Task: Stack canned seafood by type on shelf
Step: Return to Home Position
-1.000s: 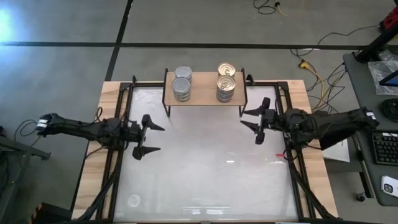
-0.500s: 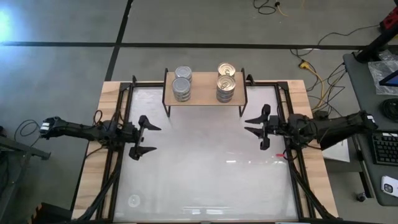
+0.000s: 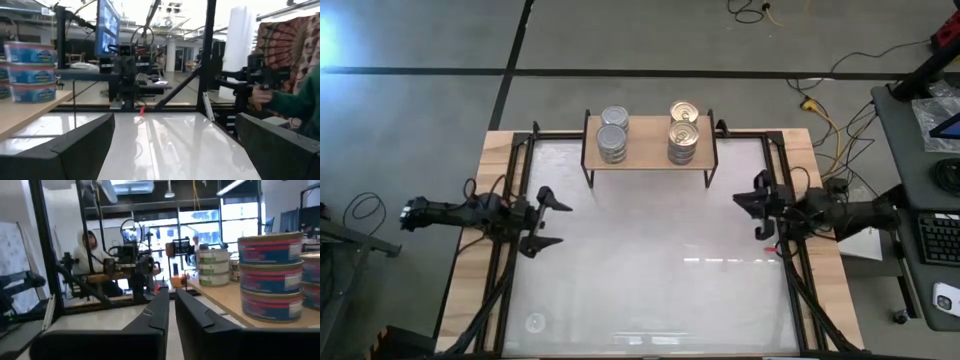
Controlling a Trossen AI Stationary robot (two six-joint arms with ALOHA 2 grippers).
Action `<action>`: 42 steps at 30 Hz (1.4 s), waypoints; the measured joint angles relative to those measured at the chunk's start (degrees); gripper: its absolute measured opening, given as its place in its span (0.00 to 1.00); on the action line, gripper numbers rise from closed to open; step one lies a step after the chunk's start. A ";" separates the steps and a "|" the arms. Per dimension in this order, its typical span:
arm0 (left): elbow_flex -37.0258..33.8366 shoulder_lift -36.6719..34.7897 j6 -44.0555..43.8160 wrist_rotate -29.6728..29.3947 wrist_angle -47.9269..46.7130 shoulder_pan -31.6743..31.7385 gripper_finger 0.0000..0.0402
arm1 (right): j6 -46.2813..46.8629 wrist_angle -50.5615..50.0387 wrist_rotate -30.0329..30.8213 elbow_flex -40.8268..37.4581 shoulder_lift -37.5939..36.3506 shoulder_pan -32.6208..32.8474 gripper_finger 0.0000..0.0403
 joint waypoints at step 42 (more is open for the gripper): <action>-0.04 3.06 -0.69 -4.32 -0.36 0.01 0.99 | 7.74 -7.60 -4.48 -2.68 1.52 0.03 0.03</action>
